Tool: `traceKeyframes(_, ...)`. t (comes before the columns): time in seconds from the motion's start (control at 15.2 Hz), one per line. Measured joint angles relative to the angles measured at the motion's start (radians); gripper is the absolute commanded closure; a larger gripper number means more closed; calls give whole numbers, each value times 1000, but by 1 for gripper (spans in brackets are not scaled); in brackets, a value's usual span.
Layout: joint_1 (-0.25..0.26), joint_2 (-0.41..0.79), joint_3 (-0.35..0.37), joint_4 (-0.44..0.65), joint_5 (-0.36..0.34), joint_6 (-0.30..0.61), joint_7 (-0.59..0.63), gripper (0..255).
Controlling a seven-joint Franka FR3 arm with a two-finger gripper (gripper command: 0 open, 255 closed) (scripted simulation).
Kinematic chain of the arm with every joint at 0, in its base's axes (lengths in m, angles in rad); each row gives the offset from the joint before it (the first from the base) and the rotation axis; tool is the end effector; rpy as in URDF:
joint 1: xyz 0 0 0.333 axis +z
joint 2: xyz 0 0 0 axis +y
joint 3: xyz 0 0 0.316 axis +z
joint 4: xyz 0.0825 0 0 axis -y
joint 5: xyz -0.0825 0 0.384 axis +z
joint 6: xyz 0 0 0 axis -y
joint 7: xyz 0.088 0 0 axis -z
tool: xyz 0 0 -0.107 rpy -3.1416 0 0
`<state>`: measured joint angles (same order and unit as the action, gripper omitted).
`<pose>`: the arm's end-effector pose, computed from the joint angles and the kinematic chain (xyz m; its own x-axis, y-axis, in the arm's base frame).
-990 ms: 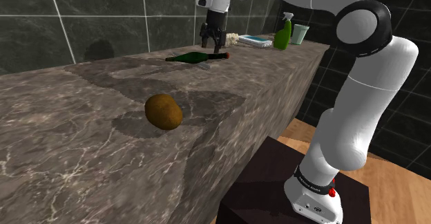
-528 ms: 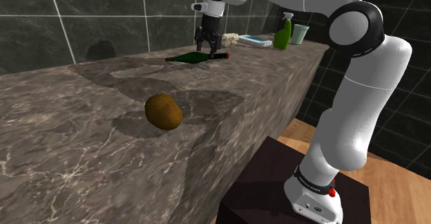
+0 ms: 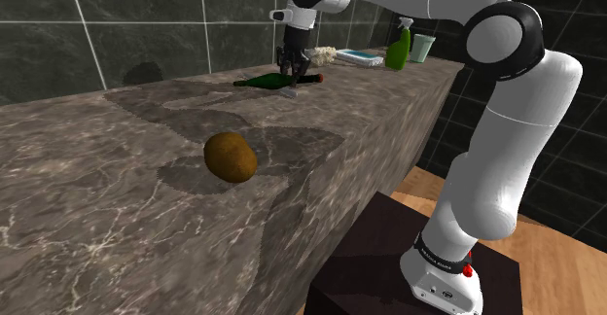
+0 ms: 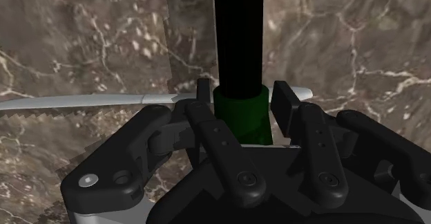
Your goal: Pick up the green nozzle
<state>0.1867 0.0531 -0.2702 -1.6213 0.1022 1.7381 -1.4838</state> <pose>0.5829 -0.0357 0.5868 0.1790 0.9795 0.0927 0.9811 -0.1847 0.0571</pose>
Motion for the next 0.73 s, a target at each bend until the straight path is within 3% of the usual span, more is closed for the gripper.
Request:
traceKeyframes(0.33, 0, 1, 0, 1, 0, 0, 0, 255)
traceKeyframes(0.73, -2, 11, -1, 77, 2, -68, 4, 255)
